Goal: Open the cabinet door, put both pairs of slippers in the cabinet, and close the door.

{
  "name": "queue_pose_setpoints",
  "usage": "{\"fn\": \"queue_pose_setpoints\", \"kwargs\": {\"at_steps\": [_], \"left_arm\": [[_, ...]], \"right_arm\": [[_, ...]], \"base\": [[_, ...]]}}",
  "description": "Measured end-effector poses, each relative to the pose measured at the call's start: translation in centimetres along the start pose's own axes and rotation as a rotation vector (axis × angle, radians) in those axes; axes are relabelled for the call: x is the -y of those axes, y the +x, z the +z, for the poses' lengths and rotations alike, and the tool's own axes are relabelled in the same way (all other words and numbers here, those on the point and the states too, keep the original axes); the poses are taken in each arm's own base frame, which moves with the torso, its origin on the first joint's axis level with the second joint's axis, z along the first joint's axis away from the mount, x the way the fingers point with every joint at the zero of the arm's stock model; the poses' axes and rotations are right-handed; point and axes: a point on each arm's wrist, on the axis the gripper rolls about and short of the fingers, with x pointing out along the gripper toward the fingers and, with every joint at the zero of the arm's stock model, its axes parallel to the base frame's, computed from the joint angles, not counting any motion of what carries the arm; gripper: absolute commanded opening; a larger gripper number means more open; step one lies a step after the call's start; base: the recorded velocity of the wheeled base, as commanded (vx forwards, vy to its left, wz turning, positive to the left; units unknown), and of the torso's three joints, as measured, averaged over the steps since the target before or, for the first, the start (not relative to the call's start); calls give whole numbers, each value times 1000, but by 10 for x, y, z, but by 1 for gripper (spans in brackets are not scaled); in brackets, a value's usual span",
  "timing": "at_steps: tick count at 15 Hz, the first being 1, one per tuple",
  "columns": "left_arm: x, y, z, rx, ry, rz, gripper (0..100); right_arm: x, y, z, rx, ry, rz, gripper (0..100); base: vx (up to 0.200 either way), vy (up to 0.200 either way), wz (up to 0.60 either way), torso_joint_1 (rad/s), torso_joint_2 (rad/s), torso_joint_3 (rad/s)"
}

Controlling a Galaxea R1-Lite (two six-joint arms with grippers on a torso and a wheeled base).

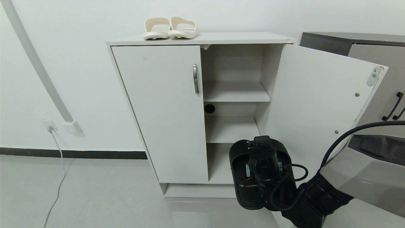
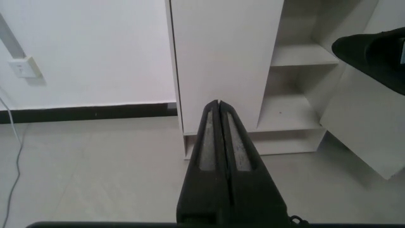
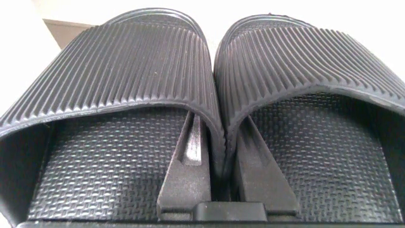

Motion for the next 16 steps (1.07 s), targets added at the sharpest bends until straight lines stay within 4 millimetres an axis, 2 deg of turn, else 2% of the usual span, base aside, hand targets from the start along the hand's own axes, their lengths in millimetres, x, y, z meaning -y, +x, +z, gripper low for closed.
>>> {"fn": "queue_pose_setpoints", "kwargs": {"at_steps": [6,10,13,16], "left_arm": [[0,0,0,0,-3,1,0],[0,0,0,0,-2,2,0],[0,0,0,0,-1,2,0],[0,0,0,0,-1,2,0]], "right_arm": [[1,2,-1,0,6,-7,0],[-19,-2,5,30,45,109,0],[-36,18,11,68,88,110,0],[-43,43,-1,63,102,83,0]], "base": [[0,0,0,0,0,0],[0,0,0,0,0,0],[0,0,0,0,0,0],[0,0,0,0,0,0]]}}
